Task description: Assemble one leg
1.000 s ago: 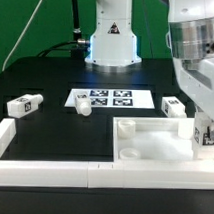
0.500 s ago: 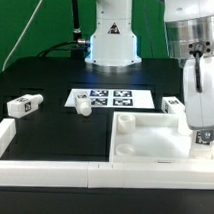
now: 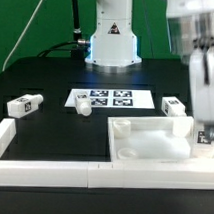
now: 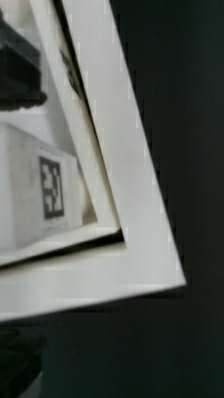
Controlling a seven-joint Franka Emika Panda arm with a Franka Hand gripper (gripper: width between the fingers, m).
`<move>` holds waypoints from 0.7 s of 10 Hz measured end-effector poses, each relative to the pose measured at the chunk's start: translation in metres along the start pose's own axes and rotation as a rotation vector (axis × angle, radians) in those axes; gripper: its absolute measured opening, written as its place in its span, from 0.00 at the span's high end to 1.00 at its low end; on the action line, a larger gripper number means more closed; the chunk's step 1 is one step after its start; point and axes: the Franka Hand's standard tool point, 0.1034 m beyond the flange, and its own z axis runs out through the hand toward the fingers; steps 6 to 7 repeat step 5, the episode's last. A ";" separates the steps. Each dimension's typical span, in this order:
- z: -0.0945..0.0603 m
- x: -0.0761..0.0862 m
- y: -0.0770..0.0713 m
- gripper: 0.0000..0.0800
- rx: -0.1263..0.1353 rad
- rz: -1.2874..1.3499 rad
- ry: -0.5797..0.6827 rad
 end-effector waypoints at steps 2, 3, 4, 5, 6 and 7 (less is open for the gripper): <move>-0.030 -0.008 0.000 0.20 0.023 -0.042 -0.022; -0.029 -0.006 -0.001 0.19 0.024 -0.049 -0.020; -0.028 -0.006 0.000 0.19 0.022 -0.050 -0.019; -0.027 -0.006 0.000 0.19 0.022 -0.050 -0.019; -0.027 -0.006 0.000 0.19 0.022 -0.050 -0.019; -0.027 -0.006 0.000 0.19 0.022 -0.050 -0.019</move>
Offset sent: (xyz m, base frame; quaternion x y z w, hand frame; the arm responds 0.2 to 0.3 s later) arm 0.0000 0.0000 0.0000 0.0000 0.0000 0.0000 1.0000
